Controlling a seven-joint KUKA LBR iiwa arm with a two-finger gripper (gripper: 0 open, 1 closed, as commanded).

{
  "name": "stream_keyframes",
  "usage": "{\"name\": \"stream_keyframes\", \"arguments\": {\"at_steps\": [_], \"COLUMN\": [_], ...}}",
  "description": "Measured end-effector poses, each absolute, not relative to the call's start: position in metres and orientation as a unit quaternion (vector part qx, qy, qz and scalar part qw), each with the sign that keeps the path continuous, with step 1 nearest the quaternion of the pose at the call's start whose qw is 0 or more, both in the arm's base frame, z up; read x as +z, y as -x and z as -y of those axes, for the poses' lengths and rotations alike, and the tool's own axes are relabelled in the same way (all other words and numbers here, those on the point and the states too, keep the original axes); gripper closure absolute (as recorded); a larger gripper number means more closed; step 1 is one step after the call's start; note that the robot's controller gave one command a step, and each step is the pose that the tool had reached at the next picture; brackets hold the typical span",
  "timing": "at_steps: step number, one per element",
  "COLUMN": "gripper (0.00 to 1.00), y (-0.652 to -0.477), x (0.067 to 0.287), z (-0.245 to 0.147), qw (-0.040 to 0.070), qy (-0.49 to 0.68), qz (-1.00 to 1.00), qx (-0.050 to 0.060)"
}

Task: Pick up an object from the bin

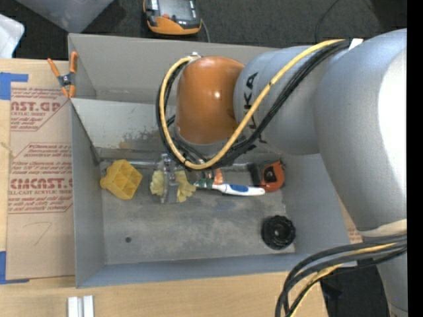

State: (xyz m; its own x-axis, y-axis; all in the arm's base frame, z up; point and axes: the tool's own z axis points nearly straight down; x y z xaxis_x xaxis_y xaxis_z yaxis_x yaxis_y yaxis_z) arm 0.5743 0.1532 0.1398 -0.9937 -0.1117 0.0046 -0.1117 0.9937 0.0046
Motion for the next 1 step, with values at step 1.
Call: {"name": "stream_keyframes", "arguments": {"at_steps": [1], "gripper": [1.0], "y": [-0.5752], "x": [0.1619], "z": [-0.1536], "qw": [0.0], "qy": [-0.056], "qz": [0.998], "qx": [-0.003]}}
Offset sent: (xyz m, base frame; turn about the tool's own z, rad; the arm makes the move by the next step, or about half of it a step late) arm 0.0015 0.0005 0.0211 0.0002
